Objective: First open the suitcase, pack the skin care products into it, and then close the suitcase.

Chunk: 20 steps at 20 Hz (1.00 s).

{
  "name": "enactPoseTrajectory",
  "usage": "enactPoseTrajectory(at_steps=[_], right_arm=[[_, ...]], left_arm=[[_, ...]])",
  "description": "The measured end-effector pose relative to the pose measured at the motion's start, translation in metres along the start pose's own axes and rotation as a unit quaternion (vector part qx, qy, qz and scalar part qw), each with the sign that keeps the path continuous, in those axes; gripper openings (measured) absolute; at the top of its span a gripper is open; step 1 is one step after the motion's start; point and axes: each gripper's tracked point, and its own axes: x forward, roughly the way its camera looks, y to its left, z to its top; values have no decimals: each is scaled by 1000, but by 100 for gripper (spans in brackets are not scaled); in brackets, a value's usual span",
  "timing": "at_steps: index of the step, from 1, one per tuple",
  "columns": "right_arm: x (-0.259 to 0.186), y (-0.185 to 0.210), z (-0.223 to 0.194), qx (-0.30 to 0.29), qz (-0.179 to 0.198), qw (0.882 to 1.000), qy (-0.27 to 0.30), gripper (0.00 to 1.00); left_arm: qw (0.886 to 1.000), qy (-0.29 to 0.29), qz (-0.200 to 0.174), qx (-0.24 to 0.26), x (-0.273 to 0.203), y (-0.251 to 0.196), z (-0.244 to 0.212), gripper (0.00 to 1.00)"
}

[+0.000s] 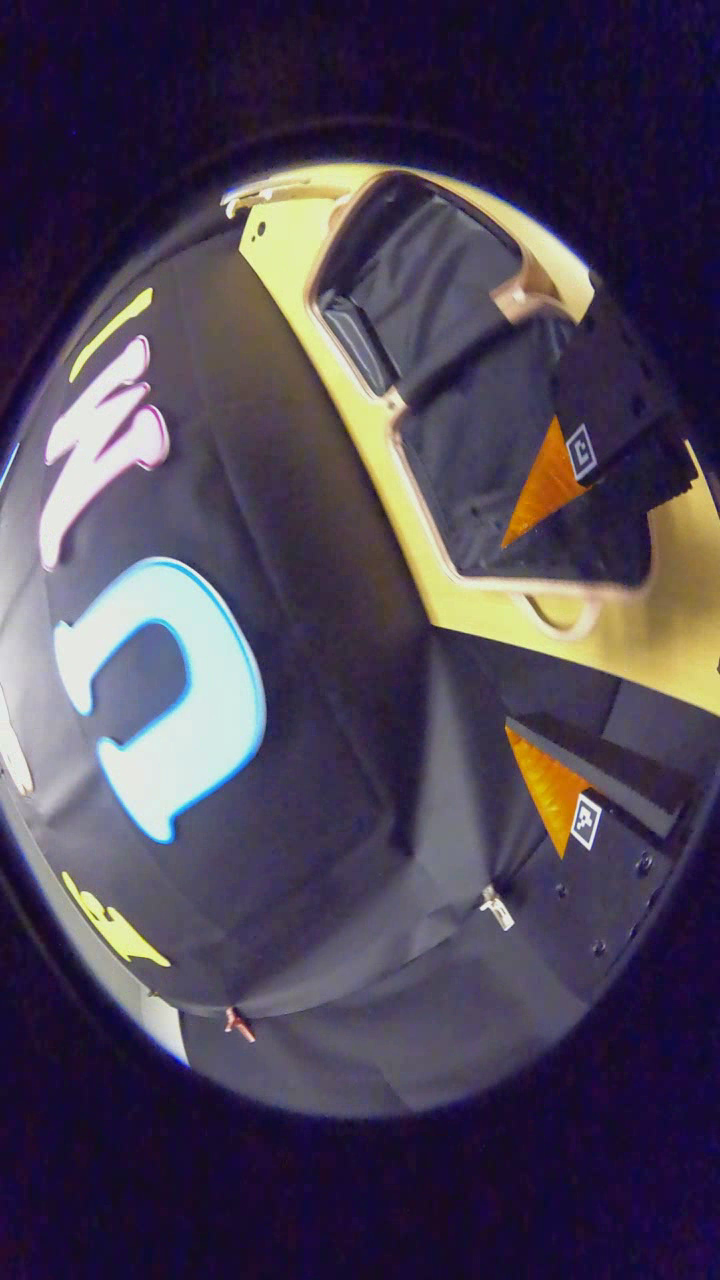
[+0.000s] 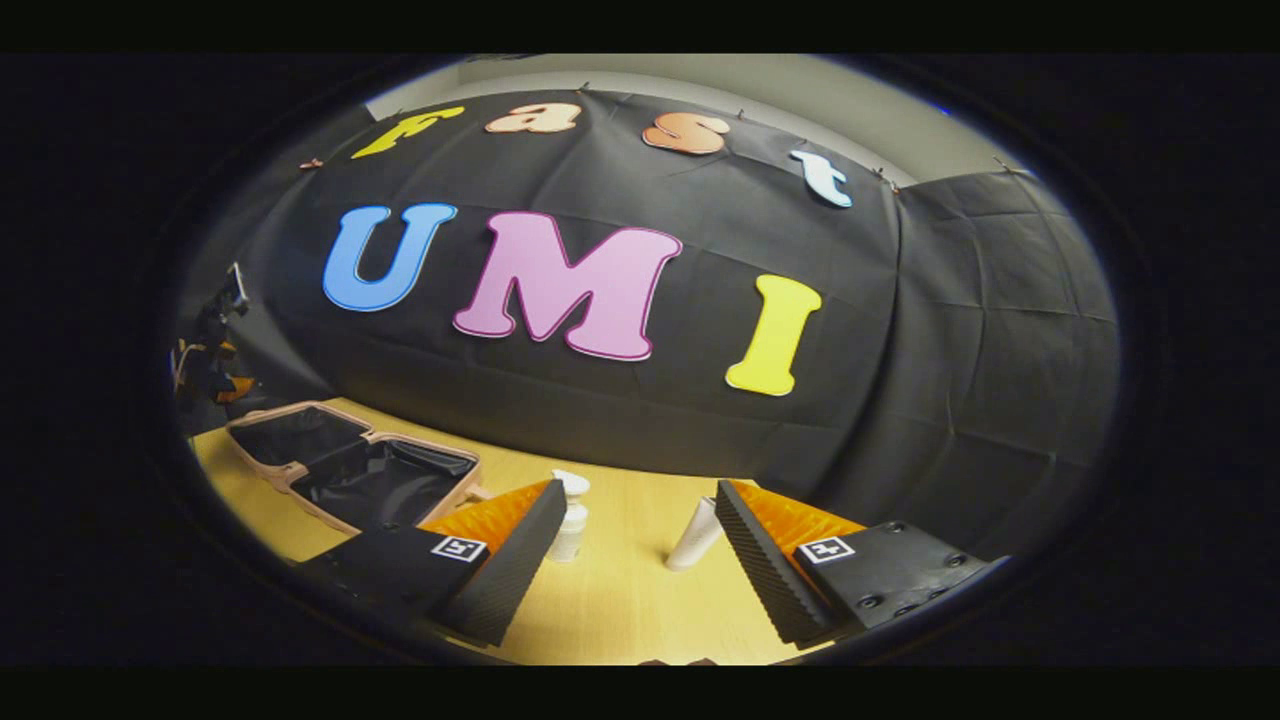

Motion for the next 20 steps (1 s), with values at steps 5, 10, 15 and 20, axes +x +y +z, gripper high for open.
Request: enactPoseTrajectory(at_steps=[5,10,15,20], right_arm=[[22,-26,-30,-24,7,1000,-9,97],[45,-58,-57,8,-4,1000,0,97],[66,-101,-84,27,-23,999,15,96],[89,-127,-108,39,-31,998,30,95]], left_arm=[[972,-30,-201,-118,-77,-241,77,98],[949,-34,-271,-156,-97,-385,120,98],[945,-9,-272,-181,-74,-458,119,98],[950,18,-267,-159,-46,-502,107,98]])
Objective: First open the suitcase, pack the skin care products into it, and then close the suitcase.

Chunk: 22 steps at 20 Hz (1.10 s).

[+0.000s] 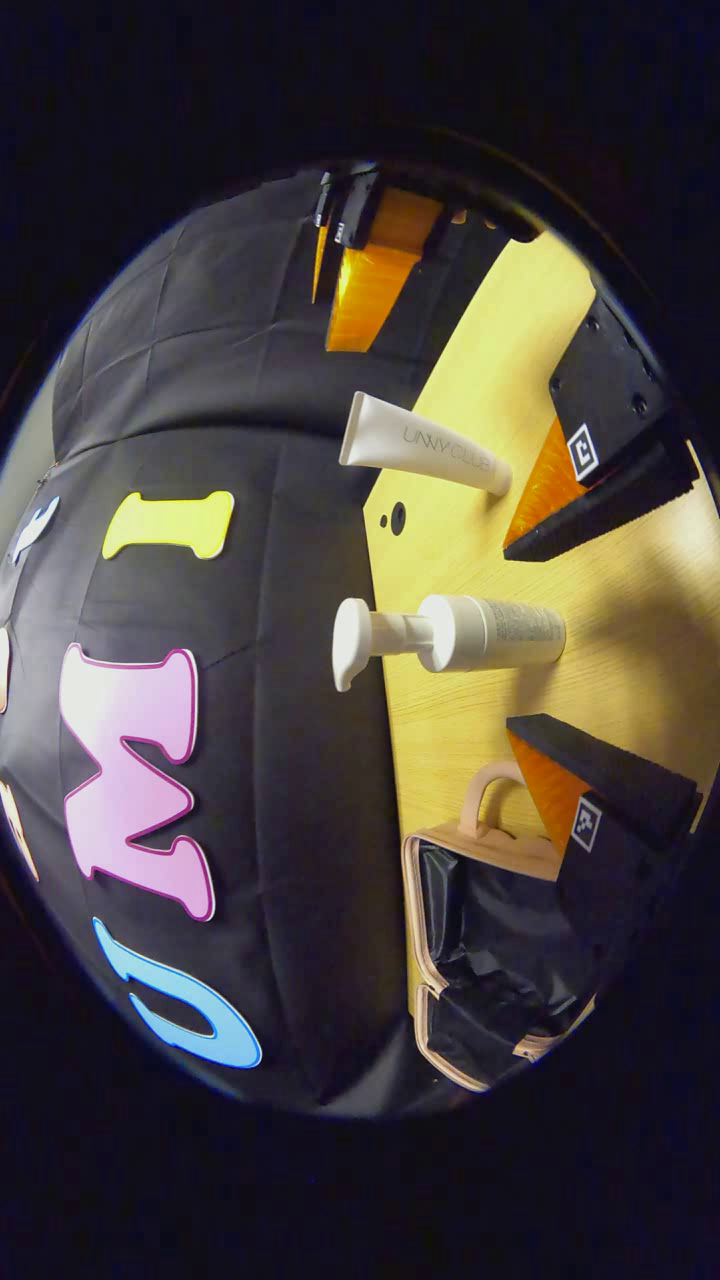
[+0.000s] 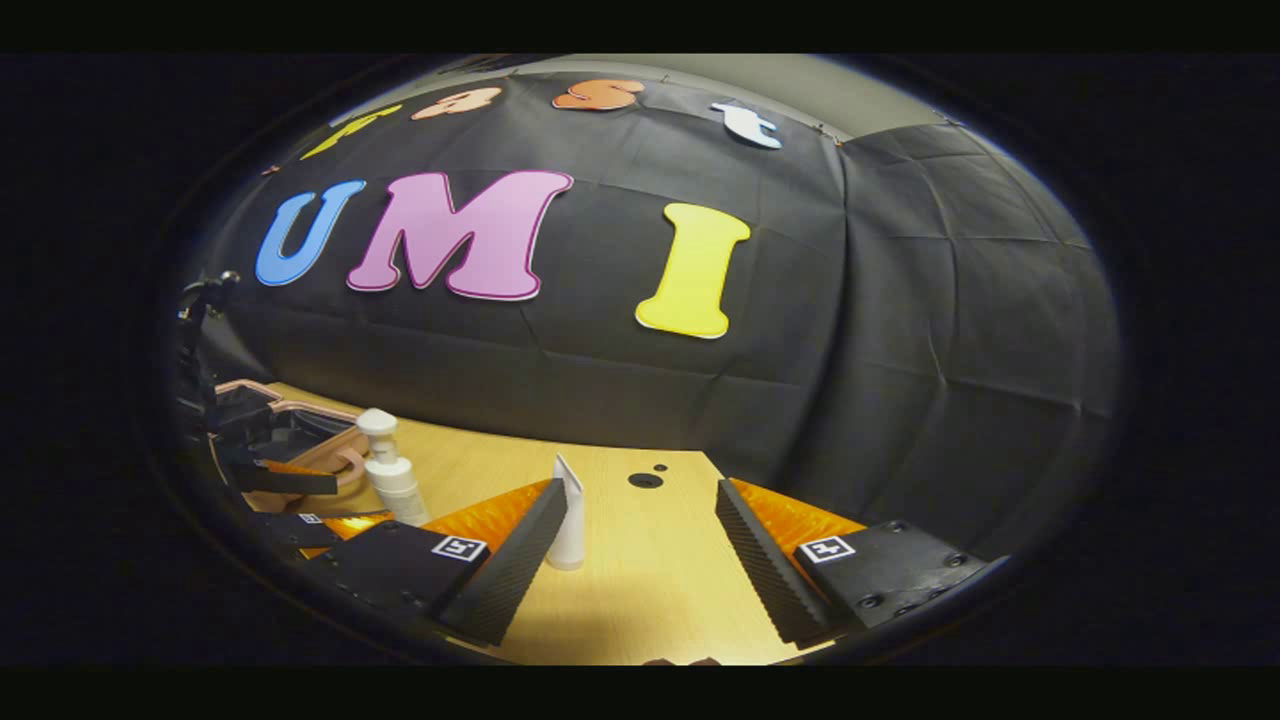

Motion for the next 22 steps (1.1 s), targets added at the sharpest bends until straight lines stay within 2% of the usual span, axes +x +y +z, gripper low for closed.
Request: enactPoseTrajectory(at_steps=[5,10,11,13,19,20,22], right_arm=[[15,7,-37,0,27,999,39,97],[27,28,-58,-28,58,997,45,96],[32,33,-64,-20,60,997,54,97],[43,40,-73,-7,56,996,65,97],[68,62,-93,-6,62,995,77,97],[73,64,-97,-4,60,995,80,100],[80,72,-108,5,57,994,90,97]], left_arm=[[1000,5,-1,12,48,-7,-2,98],[1000,10,-2,-3,82,-6,-5,95],[1000,8,7,-7,87,-1,-3,86],[1000,7,-2,-21,92,0,-1,64],[1000,1,-10,-29,89,5,-1,61],[999,3,-10,-31,87,6,-1,61],[999,9,-6,-32,83,8,-3,61]])
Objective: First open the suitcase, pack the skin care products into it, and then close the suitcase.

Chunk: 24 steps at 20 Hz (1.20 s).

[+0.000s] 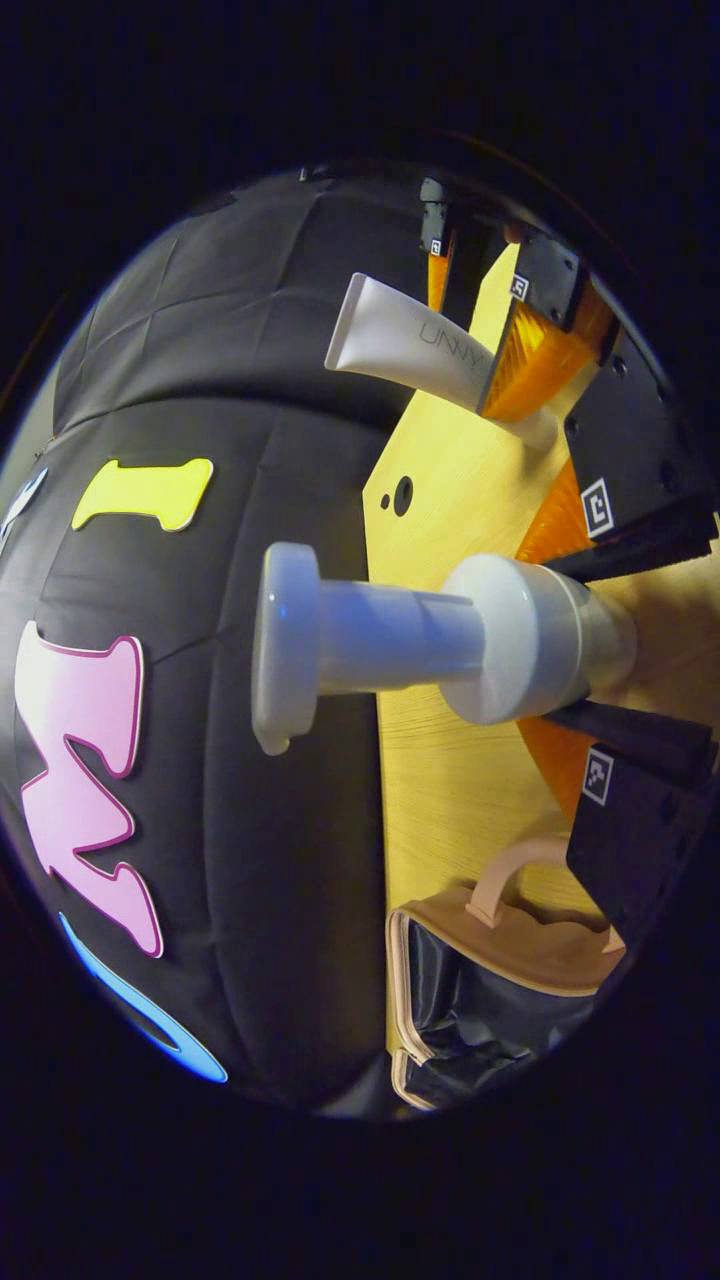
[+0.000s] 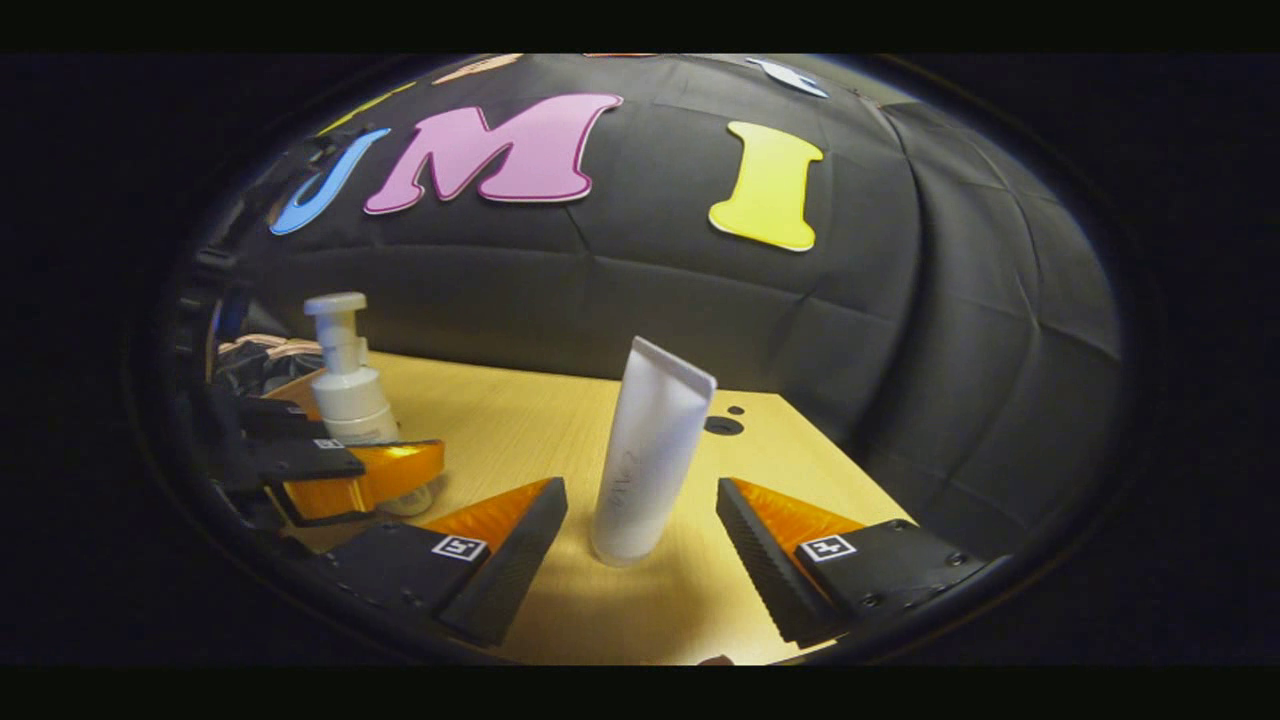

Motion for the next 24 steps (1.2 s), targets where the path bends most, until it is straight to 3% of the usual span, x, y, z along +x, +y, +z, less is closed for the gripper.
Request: enactPoseTrajectory(at_steps=[7,10,15,18,22,23,24], right_arm=[[25,4,-4,4,-12,1000,4,93],[29,3,-5,5,-8,1000,7,60],[28,6,-2,-7,9,1000,-2,40],[24,8,-2,-8,15,1000,0,33],[14,10,16,-4,18,1000,-8,36],[8,15,25,-10,25,1000,-13,41],[2,21,35,-15,35,999,-19,36]], left_arm=[[1000,13,3,-13,-26,8,1,61],[1000,16,9,-11,-36,11,2,61],[1000,14,10,-17,-46,12,7,61],[1000,2,8,-18,-55,16,16,61],[1000,-4,3,-16,-74,25,29,61],[1000,-6,0,-25,-82,28,35,61],[999,-7,-2,-34,-90,34,41,61]])
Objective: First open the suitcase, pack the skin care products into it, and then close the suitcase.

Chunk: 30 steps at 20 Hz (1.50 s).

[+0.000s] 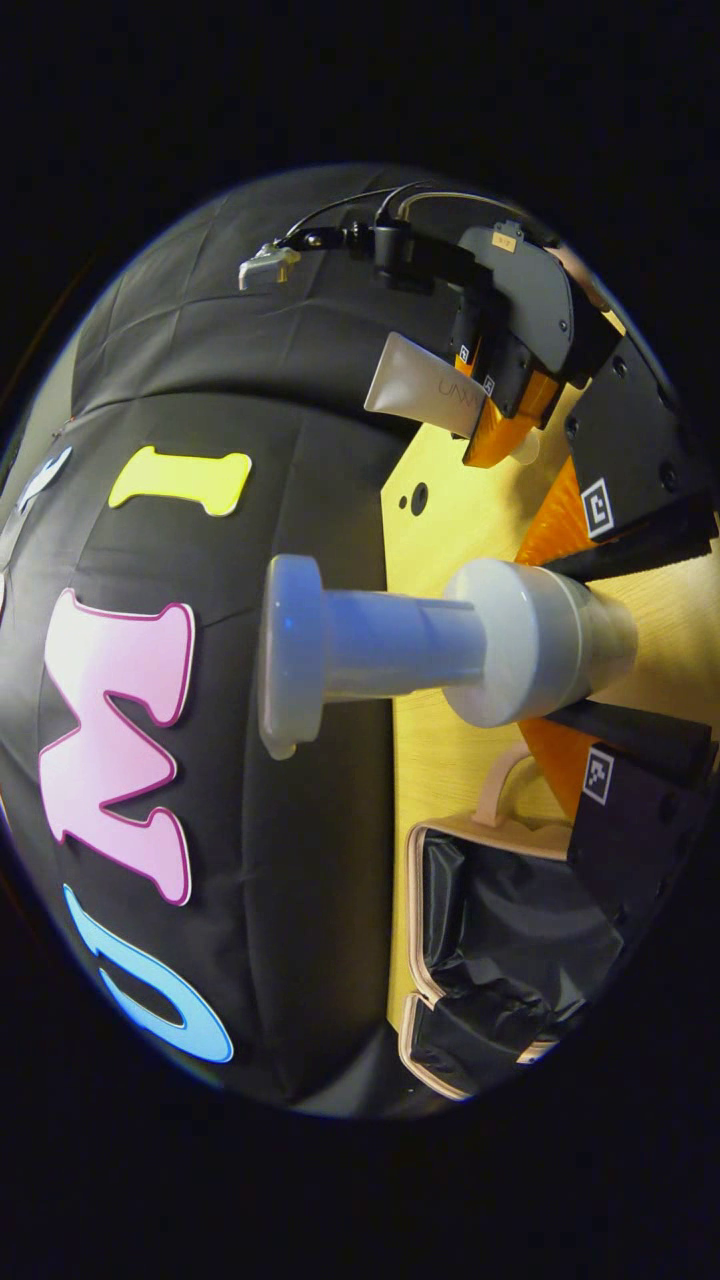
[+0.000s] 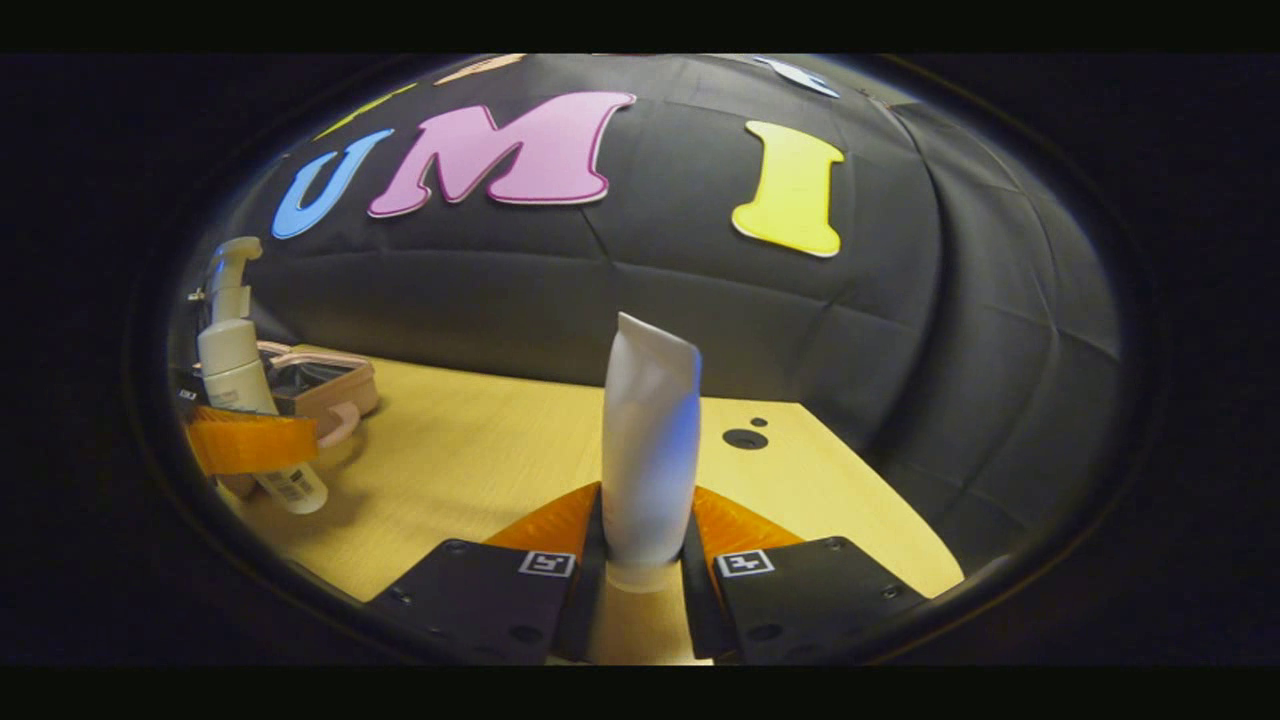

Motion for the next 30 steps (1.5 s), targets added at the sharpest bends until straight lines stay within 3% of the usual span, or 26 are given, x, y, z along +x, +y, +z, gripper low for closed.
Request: enactPoseTrajectory(at_steps=[1,2,3,4,7,14,17,18,19,21,24,30], right_arm=[[-6,8,12,-2,12,1000,-5,41],[-12,19,22,-1,26,1000,-8,32],[-18,33,34,-1,41,999,-11,40],[-25,47,44,-4,56,998,-14,36],[-43,97,73,3,103,994,-23,36],[-72,193,106,20,184,982,-29,36],[-77,209,104,30,195,980,-21,36],[-78,212,102,30,197,980,-19,41],[-78,213,100,32,199,979,-15,36],[-80,215,95,44,203,978,-9,36],[-88,216,83,51,212,976,9,36],[-87,207,74,68,212,975,21,36]], left_arm=[[1000,0,0,-7,-9,6,7,61],[1000,0,4,-12,-17,14,15,61],[1000,1,7,-13,-26,24,23,61],[1000,0,11,-13,-35,34,31,61],[999,18,31,-9,-54,77,43,61],[988,133,70,17,-67,196,12,61],[975,206,70,43,-62,228,-16,61],[969,233,69,51,-60,236,-27,61],[963,254,68,59,-57,243,-35,61],[952,289,66,73,-51,255,-51,61],[931,349,70,81,-44,268,-75,61],[899,423,87,73,-16,280,-93,61]])
